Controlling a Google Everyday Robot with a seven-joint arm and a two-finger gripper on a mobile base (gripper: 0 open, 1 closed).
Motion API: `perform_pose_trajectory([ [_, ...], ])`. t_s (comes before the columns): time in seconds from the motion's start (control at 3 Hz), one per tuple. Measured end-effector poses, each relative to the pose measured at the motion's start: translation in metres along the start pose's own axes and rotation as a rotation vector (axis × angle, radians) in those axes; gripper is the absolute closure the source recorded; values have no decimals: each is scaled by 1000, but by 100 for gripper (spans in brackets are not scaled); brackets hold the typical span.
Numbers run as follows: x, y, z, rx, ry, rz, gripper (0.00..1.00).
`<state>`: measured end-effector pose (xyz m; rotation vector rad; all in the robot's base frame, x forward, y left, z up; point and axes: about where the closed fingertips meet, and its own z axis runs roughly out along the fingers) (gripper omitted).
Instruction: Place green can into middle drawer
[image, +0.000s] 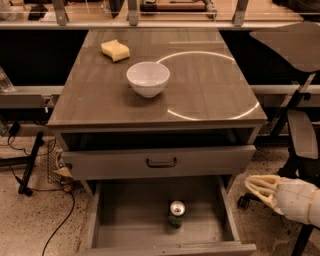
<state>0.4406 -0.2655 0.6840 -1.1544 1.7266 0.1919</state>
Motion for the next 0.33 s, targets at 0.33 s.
perform_pose_trajectory([
  [0.33, 0, 0, -2, 4, 0, 1, 100],
])
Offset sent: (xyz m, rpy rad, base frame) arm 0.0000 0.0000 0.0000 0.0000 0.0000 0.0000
